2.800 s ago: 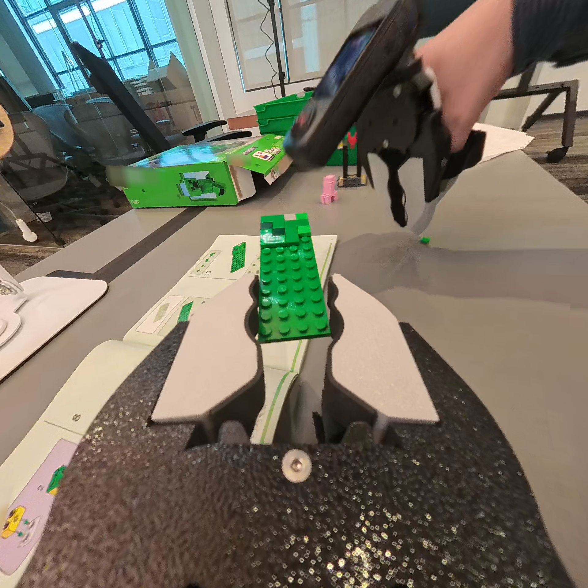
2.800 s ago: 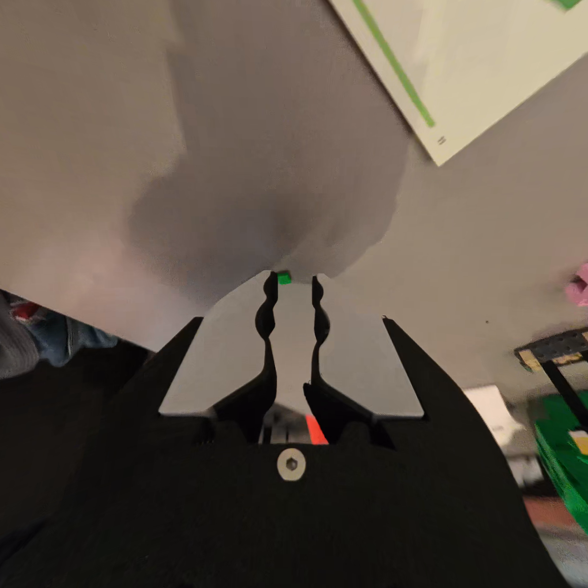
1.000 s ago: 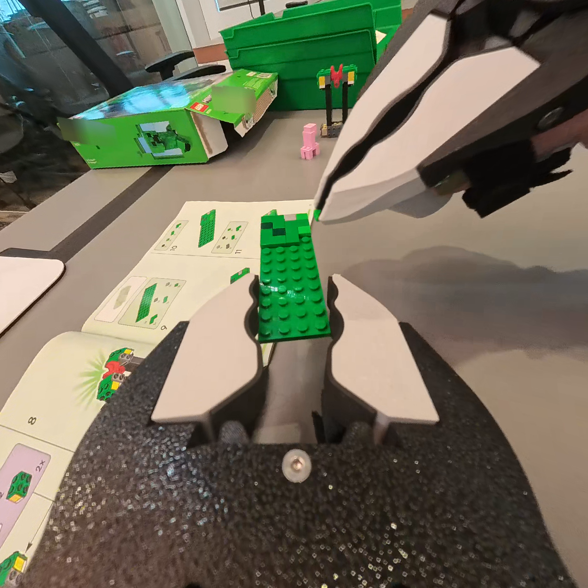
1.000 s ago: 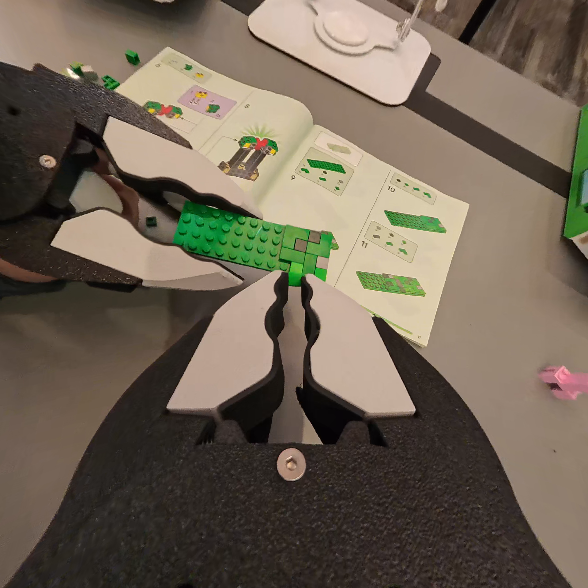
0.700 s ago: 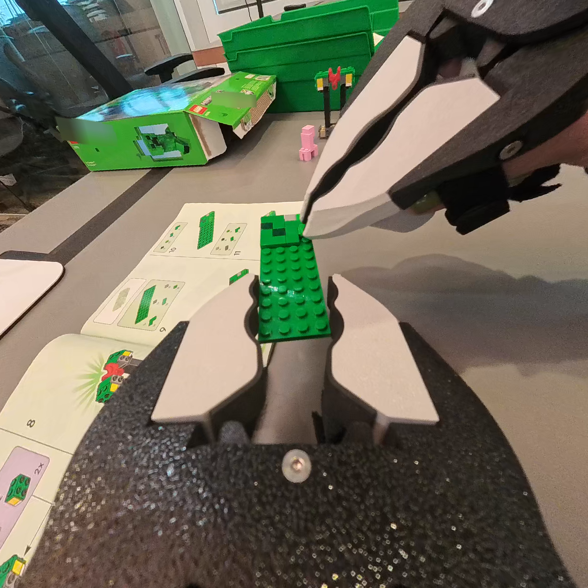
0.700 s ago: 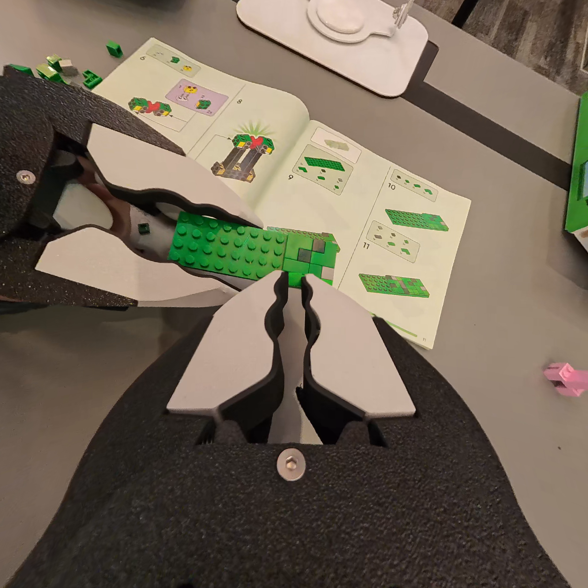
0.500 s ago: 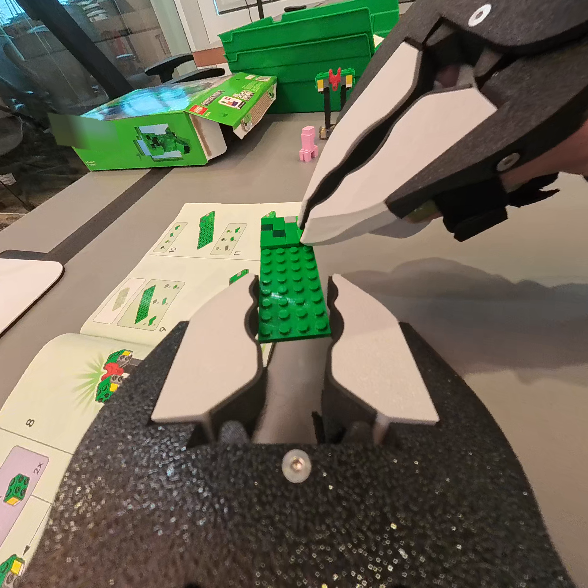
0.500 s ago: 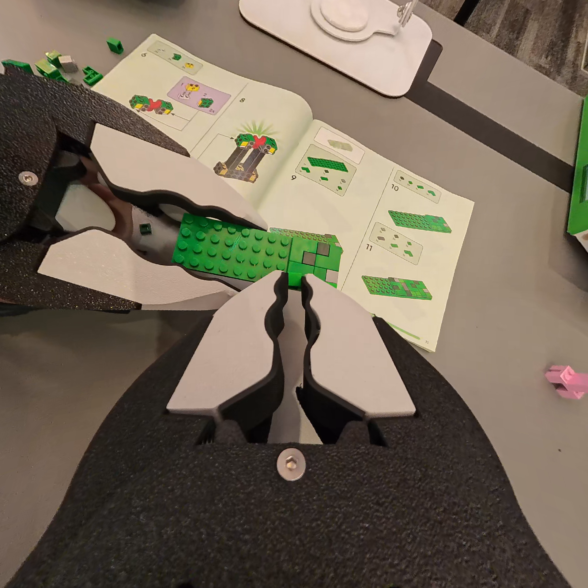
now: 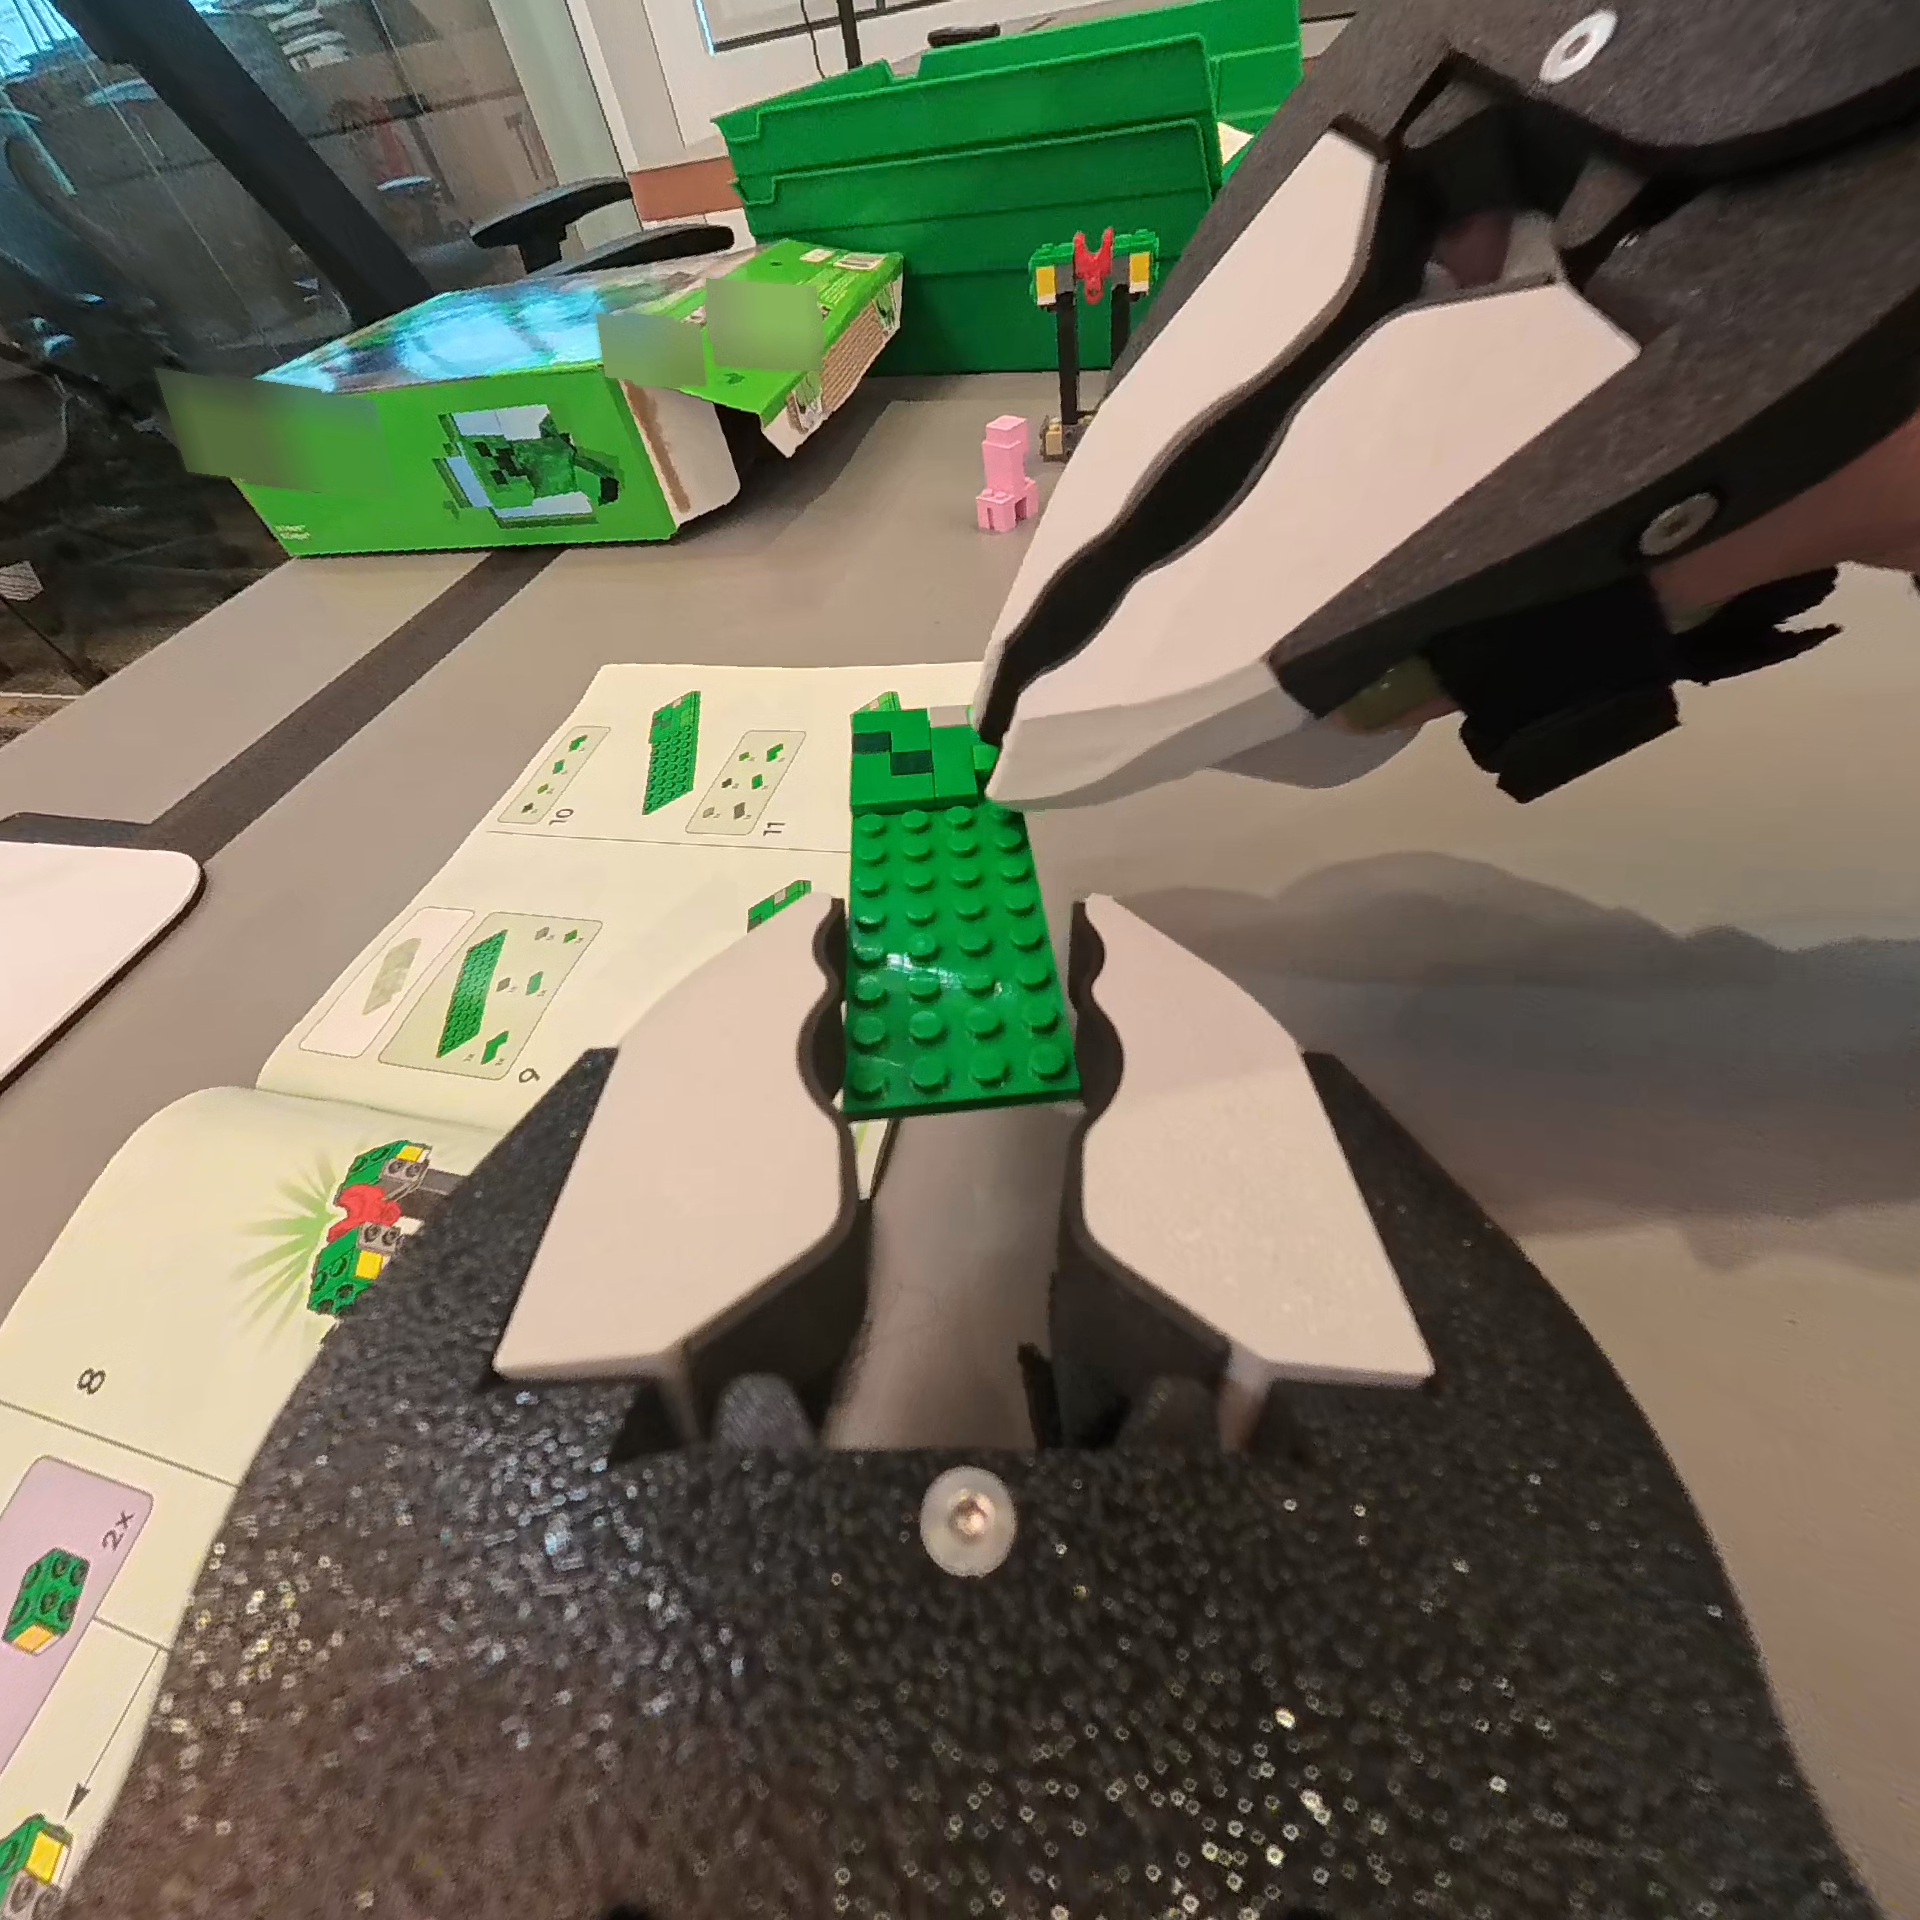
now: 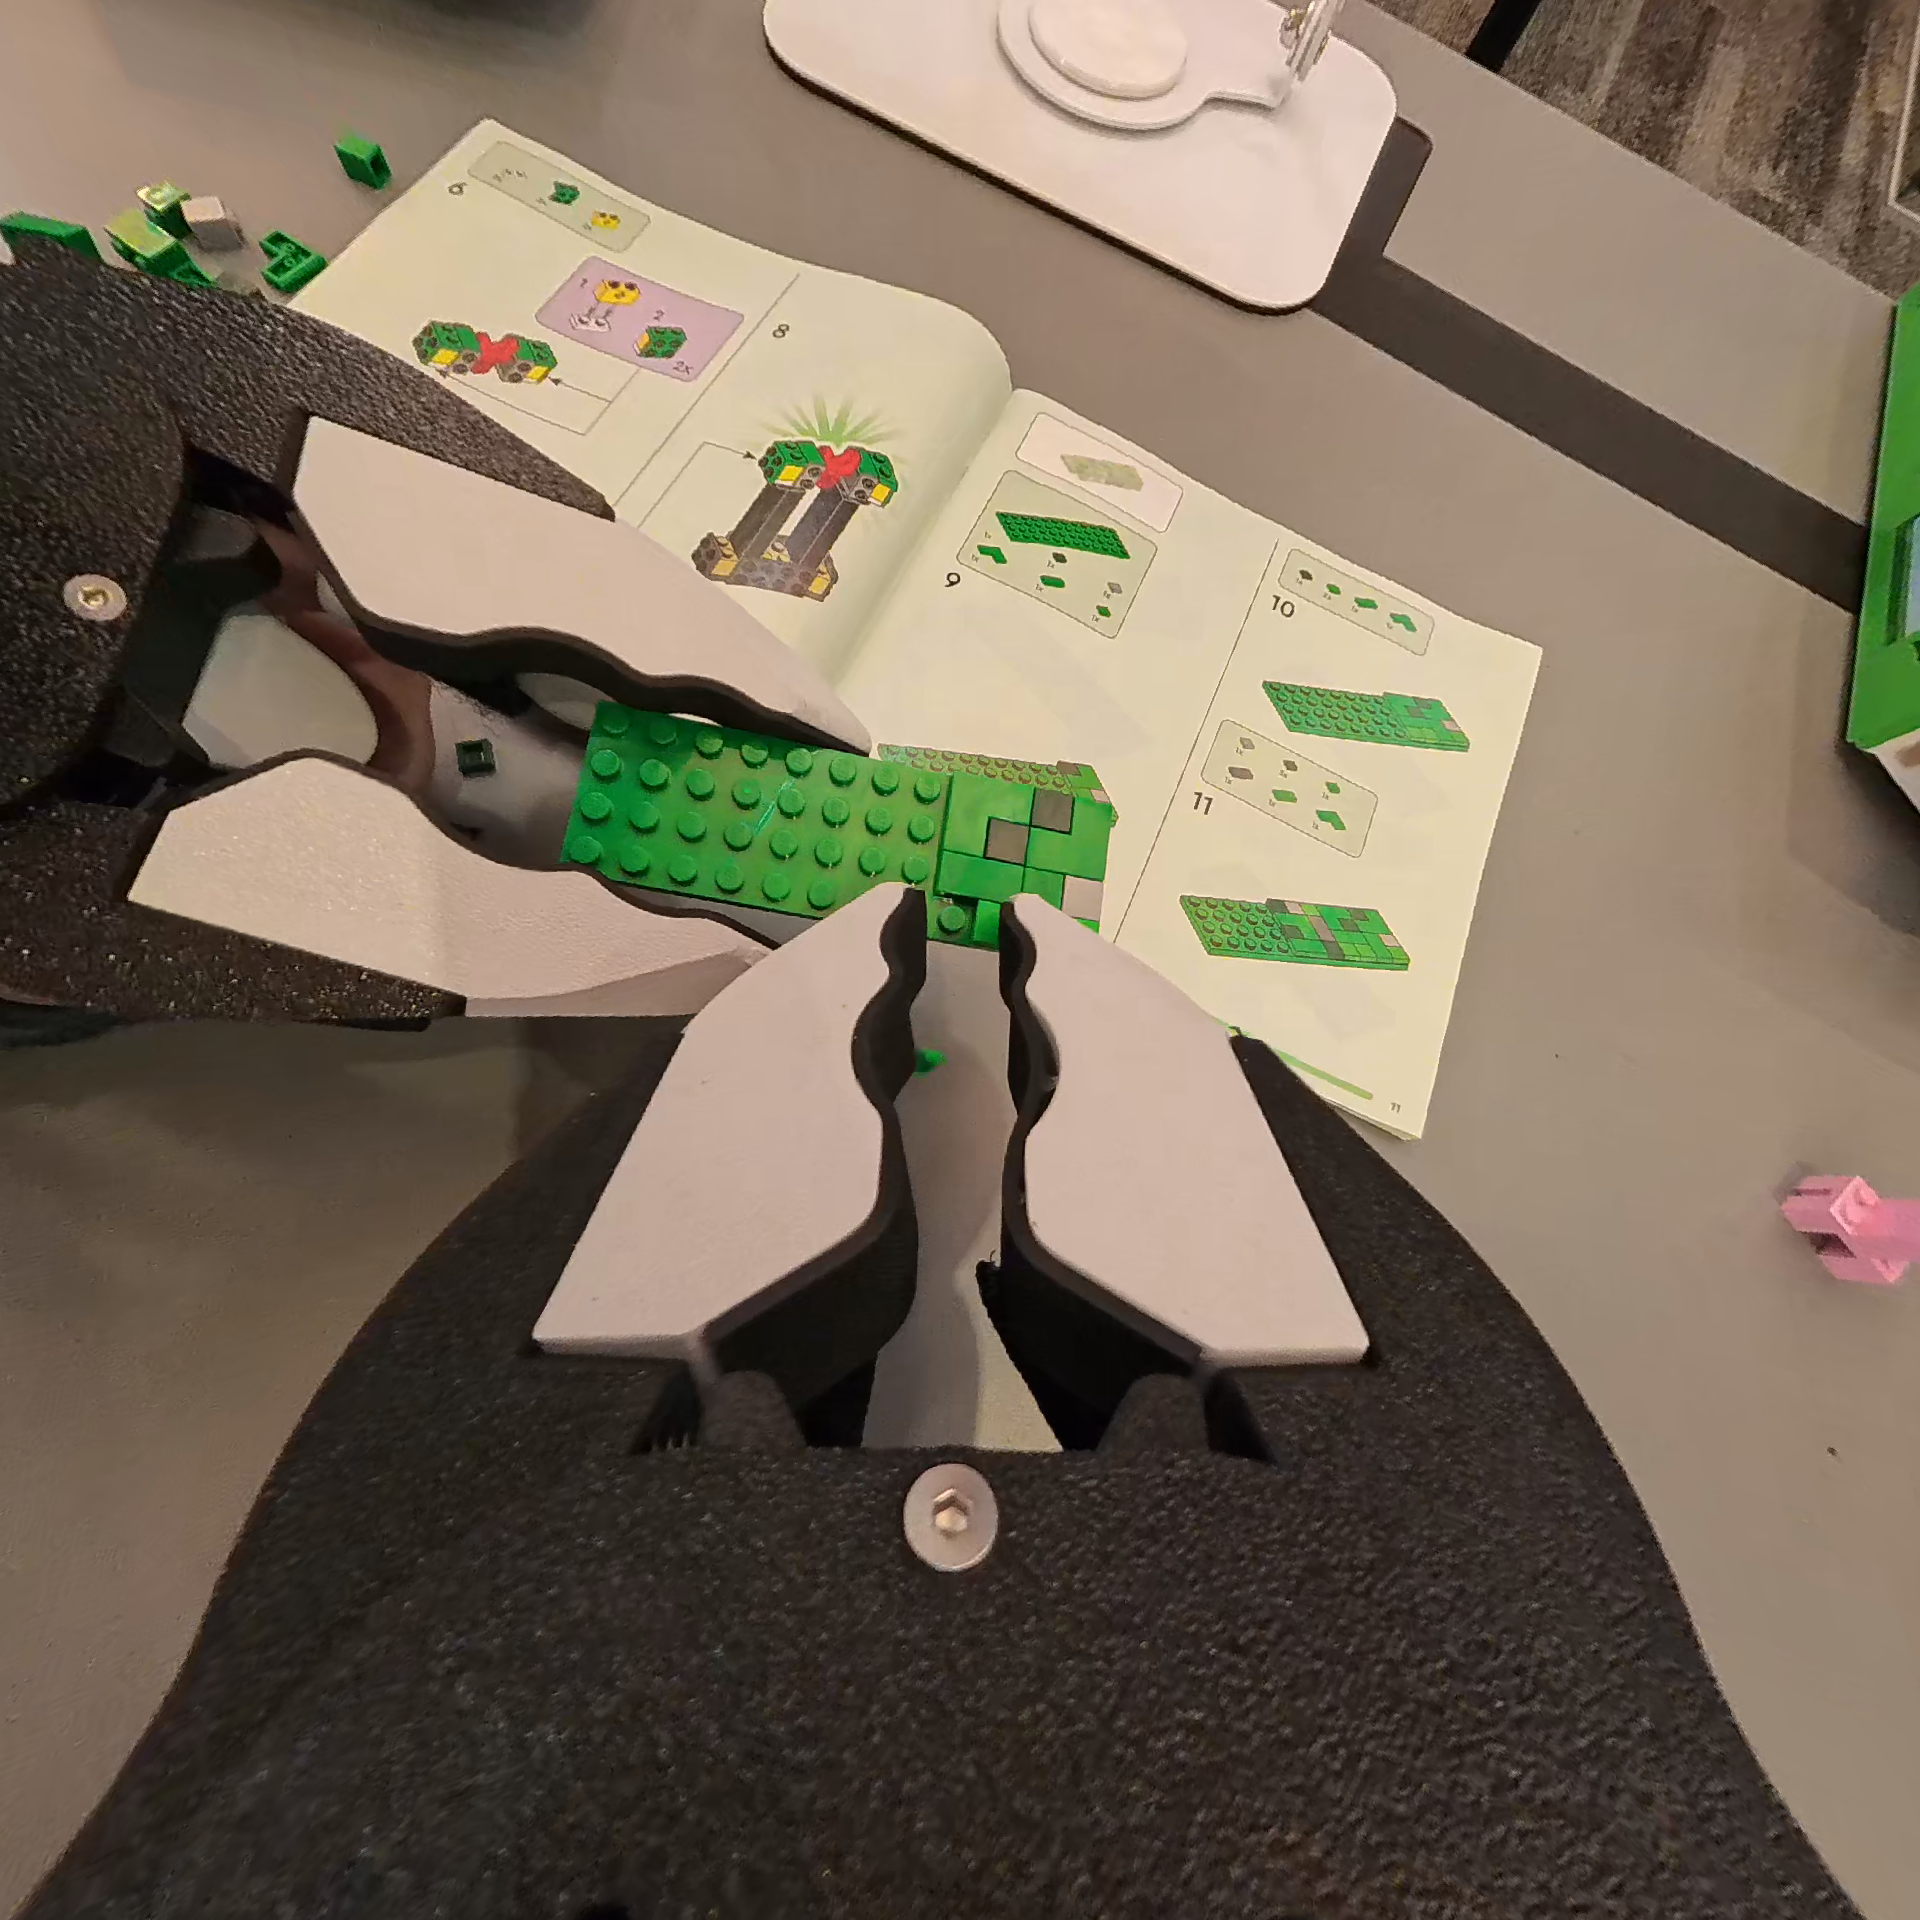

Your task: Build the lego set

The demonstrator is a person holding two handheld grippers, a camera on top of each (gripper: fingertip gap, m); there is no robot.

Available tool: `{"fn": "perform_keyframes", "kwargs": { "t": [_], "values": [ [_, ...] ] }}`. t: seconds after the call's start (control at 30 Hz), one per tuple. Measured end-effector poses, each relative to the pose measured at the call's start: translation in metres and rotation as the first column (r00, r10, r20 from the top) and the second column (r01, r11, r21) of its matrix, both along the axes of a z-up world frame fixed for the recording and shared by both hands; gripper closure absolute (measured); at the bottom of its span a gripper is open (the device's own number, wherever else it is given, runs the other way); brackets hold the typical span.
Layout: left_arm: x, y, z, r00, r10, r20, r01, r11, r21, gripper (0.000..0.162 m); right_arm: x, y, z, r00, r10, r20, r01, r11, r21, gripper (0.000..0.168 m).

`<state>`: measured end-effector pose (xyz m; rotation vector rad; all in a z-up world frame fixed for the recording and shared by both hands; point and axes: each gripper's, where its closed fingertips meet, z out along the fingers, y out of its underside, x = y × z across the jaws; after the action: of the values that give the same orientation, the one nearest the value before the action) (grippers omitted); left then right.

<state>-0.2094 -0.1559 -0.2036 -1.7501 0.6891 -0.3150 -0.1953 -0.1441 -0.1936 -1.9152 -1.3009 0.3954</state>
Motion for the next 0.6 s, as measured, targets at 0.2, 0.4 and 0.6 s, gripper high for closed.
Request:
{"fn": "perform_keyframes", "kwargs": {
  "t": [0.2, 0.4, 0.6],
  "values": [
    [-0.003, 0.001, 0.002, 0.999, 0.01, 0.037, -0.01, 1.0, -0.009, 0.122, 0.014, 0.008, 0.018, 0.997, -0.029, -0.069, 0.034, 0.997, 0.076, 0.155],
    [-0.004, 0.002, 0.004, 0.999, 0.014, 0.051, -0.014, 1.0, -0.003, 0.122, 0.049, 0.012, -0.011, 1.0, -0.002, -0.009, 0.002, 0.999, 0.038, 0.155],
    [-0.003, 0.001, 0.004, 0.999, 0.007, 0.043, -0.007, 1.0, 0.004, 0.122, 0.099, 0.027, -0.038, 0.995, -0.097, 0.036, 0.094, 0.992, 0.083, 0.155]
  ]
}}
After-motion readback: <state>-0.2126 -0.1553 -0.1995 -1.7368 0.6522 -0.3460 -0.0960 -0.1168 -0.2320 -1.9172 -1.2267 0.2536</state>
